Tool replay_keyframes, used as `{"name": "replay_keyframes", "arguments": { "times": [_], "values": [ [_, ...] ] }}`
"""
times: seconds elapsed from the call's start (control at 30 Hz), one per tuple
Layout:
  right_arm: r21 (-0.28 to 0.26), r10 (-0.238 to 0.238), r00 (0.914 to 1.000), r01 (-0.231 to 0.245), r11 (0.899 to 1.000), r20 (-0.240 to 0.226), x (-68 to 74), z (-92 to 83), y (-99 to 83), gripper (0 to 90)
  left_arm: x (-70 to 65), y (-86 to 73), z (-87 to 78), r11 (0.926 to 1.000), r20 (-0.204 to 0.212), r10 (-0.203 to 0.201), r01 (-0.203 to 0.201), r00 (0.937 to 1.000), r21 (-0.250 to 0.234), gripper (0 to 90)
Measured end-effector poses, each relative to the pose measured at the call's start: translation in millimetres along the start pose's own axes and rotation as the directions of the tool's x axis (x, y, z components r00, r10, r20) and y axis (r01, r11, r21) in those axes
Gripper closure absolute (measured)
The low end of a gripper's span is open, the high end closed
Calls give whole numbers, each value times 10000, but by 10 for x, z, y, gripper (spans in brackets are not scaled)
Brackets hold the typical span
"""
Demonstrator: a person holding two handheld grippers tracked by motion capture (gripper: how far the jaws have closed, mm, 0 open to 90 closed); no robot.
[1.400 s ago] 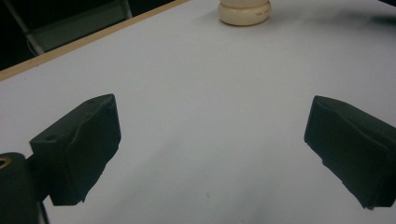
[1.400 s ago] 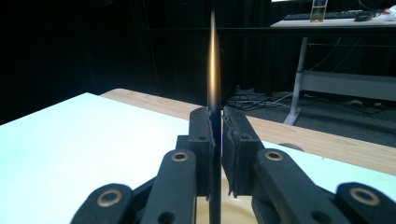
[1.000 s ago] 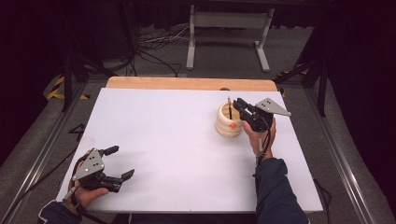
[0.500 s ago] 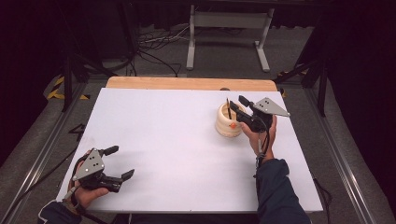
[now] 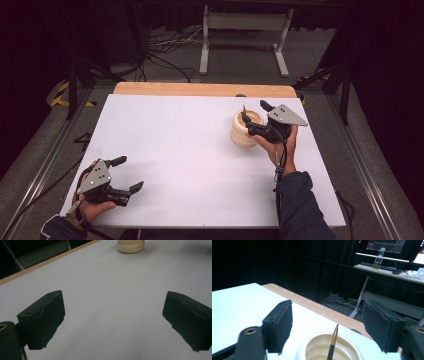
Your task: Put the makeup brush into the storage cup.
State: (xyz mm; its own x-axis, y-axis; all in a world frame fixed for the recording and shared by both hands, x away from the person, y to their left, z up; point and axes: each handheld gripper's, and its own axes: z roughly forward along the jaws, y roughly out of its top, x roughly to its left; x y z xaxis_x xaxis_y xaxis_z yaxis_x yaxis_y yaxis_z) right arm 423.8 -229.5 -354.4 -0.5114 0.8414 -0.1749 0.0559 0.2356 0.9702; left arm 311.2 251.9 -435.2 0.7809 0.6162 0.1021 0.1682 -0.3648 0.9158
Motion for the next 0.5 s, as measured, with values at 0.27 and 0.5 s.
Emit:
{"name": "replay_keyframes", "arguments": {
  "times": [0.27,0.5],
  "values": [
    [19,-283,9995,283,9996,108,86,-54,55,123,-5,0,6,10000,42,13,-13,10000,33,50],
    [108,-135,9999,136,9998,-48,110,-121,68,95,-6,-1,14,10000,54,0,-1,10000,57,49]
  ]
}}
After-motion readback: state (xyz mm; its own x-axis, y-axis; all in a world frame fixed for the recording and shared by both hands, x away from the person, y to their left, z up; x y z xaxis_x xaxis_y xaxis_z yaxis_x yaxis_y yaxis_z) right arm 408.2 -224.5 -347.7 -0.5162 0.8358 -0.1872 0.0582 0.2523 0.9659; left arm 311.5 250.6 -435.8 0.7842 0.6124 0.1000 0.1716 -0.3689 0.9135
